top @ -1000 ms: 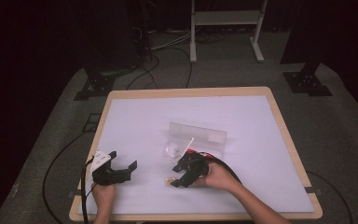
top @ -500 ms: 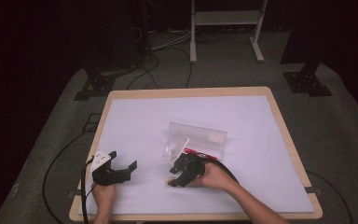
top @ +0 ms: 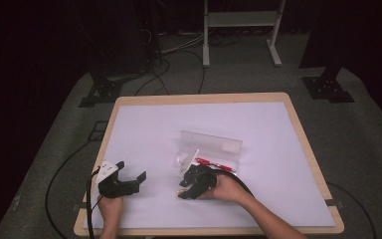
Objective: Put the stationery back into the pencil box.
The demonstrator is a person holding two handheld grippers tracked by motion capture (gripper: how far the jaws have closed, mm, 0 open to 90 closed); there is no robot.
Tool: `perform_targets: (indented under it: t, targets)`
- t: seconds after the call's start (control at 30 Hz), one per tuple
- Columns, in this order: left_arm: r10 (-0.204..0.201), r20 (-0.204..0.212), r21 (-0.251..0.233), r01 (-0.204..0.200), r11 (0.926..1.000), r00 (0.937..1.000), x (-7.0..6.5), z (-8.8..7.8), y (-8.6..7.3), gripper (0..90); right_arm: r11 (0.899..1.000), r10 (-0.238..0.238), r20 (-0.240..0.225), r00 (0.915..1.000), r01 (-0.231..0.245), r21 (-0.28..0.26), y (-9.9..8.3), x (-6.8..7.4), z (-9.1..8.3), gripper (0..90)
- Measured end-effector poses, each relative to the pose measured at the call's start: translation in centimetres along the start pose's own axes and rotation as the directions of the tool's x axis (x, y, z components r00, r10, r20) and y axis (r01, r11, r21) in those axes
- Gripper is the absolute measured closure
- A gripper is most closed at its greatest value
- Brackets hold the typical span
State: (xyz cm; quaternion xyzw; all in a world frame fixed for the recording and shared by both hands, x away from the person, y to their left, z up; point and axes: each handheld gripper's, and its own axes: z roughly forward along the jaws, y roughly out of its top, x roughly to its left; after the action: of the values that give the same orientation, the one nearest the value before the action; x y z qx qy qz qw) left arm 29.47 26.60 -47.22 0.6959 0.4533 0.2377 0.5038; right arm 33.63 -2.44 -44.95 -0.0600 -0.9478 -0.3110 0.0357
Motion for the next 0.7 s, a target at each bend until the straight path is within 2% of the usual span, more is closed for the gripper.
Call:
perform_targets:
  t: [0.7]
  targets:
    - [-0.001, 0.002, 0.0, 0.001, 1.0, 1.0, 0.03, -0.01, 0.0, 0.0, 1.0, -0.018, -0.005, 0.9998, 0.018, 0.018, 0.04, 0.01, 0.47, 64.3]
